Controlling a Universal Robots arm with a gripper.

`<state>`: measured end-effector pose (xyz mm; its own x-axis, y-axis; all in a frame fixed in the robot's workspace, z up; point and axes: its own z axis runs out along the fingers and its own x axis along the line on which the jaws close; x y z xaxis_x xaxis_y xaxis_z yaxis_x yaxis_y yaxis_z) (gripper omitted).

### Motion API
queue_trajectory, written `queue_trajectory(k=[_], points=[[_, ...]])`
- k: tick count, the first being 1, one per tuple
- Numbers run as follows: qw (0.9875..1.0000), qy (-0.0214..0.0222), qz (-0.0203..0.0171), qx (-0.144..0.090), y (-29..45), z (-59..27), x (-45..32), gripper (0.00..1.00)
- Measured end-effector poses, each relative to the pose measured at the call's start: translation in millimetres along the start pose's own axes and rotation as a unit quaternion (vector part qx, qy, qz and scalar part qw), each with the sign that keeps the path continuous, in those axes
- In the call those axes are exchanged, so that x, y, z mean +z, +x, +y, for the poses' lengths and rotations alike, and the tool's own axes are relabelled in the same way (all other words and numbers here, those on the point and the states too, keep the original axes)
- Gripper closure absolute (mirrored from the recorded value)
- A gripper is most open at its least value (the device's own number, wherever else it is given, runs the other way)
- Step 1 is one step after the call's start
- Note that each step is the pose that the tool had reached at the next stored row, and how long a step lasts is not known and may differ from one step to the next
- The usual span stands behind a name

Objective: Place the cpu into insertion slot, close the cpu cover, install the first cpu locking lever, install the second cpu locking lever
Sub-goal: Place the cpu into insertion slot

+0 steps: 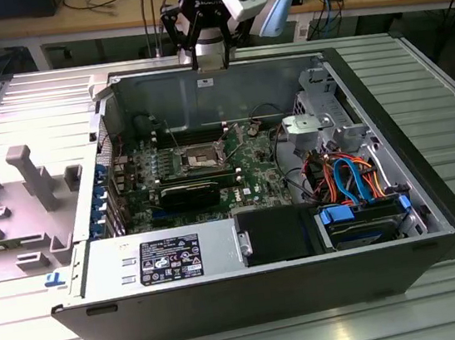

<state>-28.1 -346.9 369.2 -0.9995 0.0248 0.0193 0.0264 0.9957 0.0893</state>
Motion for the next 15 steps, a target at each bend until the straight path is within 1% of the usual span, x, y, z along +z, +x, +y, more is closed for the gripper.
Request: queue_trajectory(k=[7, 15], points=[[1.0, 0.0, 0.0, 0.0, 0.0, -0.1, 1.2, 0.45], [1.0, 0.0, 0.0, 0.0, -0.1, -0.7, 4.4, 0.45]])
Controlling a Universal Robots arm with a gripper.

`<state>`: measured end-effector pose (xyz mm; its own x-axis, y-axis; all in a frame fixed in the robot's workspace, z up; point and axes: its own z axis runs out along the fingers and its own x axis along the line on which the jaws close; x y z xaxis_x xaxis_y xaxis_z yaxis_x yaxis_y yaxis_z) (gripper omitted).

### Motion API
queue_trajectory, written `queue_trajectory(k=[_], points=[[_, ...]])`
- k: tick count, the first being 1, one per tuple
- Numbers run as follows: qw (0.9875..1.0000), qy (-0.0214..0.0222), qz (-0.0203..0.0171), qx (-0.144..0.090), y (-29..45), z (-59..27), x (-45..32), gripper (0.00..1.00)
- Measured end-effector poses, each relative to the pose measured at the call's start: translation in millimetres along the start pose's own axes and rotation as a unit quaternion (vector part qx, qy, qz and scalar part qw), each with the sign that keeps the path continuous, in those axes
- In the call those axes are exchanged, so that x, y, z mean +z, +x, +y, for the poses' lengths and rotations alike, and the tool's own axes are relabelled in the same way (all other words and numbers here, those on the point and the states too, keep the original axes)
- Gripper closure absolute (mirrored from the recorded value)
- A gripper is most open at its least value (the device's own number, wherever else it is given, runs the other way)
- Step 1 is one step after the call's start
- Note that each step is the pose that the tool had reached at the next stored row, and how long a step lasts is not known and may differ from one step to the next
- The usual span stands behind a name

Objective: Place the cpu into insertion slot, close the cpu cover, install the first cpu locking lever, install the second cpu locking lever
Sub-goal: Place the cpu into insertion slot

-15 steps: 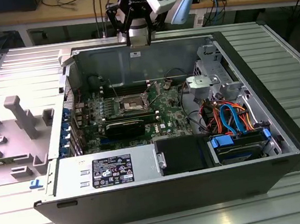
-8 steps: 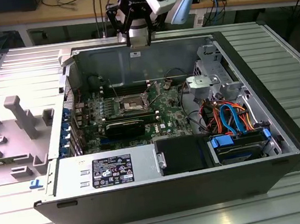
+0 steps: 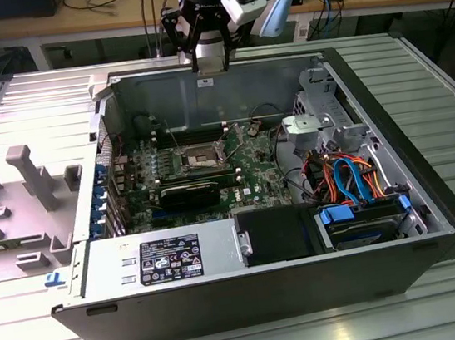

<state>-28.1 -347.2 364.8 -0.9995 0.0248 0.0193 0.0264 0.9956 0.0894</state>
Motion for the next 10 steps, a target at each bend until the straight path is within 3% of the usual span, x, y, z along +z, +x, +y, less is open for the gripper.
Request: queue_trajectory(k=[10], points=[[1.0, 0.0001, 0.0, 0.0, 0.5, -0.6, 3.1, 0.45]])
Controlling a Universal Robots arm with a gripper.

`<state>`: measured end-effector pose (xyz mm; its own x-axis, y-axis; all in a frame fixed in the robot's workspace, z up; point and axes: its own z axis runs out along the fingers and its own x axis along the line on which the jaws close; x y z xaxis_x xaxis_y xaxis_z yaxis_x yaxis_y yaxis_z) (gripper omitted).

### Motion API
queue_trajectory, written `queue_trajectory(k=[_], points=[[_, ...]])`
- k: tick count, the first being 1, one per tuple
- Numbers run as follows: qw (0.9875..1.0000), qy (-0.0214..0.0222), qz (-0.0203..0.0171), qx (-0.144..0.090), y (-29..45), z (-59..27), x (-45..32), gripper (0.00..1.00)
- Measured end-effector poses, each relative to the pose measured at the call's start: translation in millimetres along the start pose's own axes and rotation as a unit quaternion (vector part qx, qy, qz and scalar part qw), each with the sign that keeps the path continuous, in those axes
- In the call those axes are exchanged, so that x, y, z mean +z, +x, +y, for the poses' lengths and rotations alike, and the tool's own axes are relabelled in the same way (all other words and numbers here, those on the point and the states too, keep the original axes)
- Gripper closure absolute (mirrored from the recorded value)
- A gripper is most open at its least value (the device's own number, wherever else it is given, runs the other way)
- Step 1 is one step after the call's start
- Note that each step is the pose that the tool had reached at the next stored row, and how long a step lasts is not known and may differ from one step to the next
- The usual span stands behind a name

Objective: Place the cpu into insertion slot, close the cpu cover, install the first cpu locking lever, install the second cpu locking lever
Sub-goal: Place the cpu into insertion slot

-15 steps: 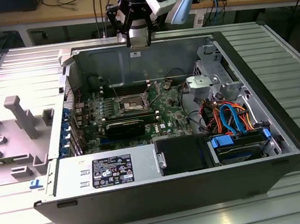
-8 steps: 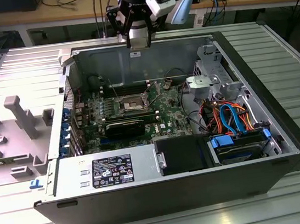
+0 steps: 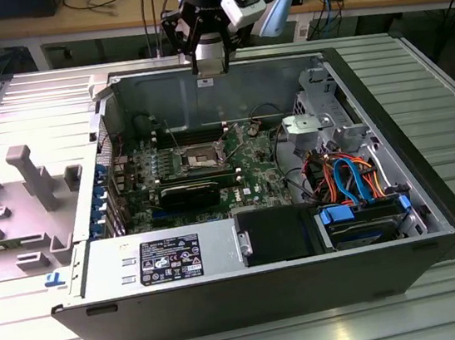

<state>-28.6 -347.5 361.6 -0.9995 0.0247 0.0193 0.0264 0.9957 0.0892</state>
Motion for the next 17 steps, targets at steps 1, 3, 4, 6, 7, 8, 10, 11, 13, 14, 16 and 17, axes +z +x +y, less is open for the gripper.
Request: queue_trajectory(k=[1, 3, 4, 6, 7, 8, 10, 11, 13, 14, 16, 17], points=[[1.0, 0.0, 0.0, 0.0, 0.0, 0.0, 0.2, 0.45], [1.0, -0.0001, 0.0, 0.0, 0.0, -0.1, 0.8, 0.45], [1.0, -0.0001, 0.0, 0.0, 0.0, -0.1, 1.0, 0.45], [1.0, 0.0, 0.0, 0.0, 0.1, -0.2, 1.4, 0.45], [1.0, 0.0, 0.0, 0.0, 0.1, -0.3, 1.8, 0.45], [1.0, 0.0, 0.0, 0.0, 0.2, -0.4, 2.1, 0.45], [1.0, 0.0, 0.0, 0.0, 0.3, -0.5, 2.7, 0.45], [1.0, 0.0, 0.0, 0.0, 0.3, -0.6, 3.0, 0.45], [1.0, 0.0, 0.0, 0.0, 0.6, -0.8, 3.5, 0.45], [1.0, 0.0, 0.0, 0.0, 0.8, -0.8, 3.8, 0.45], [1.0, 0.0, 0.0, 0.0, 1.5, -1.0, 4.5, 0.45], [1.0, 0.0, 0.0, 0.0, 1.7, -1.1, 4.7, 0.45]])
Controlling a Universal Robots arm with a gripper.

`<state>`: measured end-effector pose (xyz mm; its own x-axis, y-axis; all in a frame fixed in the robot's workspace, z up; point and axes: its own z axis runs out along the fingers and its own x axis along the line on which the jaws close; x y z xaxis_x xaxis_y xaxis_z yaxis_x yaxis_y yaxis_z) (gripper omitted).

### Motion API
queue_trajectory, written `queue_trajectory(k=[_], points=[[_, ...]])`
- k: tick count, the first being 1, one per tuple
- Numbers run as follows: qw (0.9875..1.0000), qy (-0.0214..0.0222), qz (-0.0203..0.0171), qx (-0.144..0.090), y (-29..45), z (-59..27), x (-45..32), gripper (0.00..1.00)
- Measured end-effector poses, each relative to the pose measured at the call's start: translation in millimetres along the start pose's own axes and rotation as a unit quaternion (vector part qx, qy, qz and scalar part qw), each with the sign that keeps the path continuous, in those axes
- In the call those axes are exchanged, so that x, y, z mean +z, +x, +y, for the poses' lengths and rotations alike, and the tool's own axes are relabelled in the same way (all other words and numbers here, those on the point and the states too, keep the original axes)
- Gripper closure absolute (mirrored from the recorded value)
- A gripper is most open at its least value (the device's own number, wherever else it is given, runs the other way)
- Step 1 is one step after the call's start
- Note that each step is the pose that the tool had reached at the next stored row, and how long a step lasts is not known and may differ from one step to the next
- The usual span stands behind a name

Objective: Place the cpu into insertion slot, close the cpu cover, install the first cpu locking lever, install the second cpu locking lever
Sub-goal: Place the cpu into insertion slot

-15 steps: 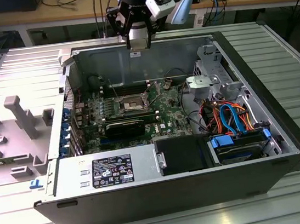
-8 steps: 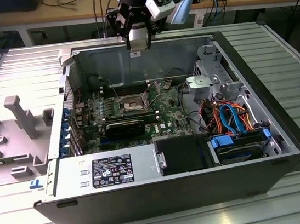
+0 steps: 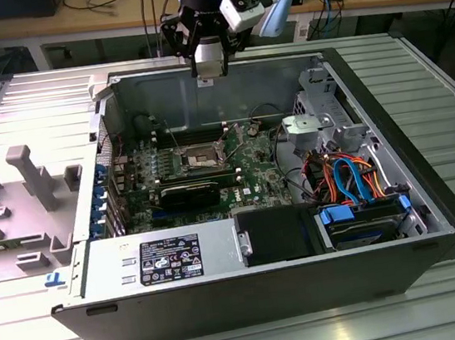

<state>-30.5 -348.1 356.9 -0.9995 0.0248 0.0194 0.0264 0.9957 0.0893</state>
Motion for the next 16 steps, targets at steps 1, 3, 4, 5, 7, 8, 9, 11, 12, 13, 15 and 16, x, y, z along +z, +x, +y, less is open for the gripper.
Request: queue_trajectory(k=[1, 3, 4, 5, 7, 8, 9, 11, 12, 13, 15, 16], points=[[1.0, -0.0001, 0.0, 0.0, 0.5, -0.1, 0.4, 0.45], [1.0, 0.0, -0.0001, 0.0, 1.3, -0.5, 1.0, 0.45], [1.0, 0.0, 0.0, 0.0, 2.0, -0.7, 1.5, 0.45], [1.0, 0.0, 0.0, 0.0, 2.5, -0.9, 1.7, 0.45], [1.0, 0.0, 0.0, 0.0, 3.7, -1.3, 2.3, 0.45], [1.0, 0.0, 0.0, 0.0, 4.1, -1.4, 2.6, 0.45], [1.0, 0.0, 0.0, 0.0, 4.6, -1.6, 2.8, 0.45], [1.0, 0.0, 0.0, 0.0, 5.5, -2.0, 3.5, 0.45], [1.0, 0.0, 0.0, 0.0, 6.2, -2.2, 3.8, 0.45], [1.0, 0.0, 0.0, 0.0, 6.9, -2.5, 4.1, 0.45], [1.0, 0.0, 0.0, 0.0, 8.8, -3.7, 5.1, 0.45], [1.0, 0.0, 0.0, 0.0, 9.2, -4.0, 5.4, 0.45]])
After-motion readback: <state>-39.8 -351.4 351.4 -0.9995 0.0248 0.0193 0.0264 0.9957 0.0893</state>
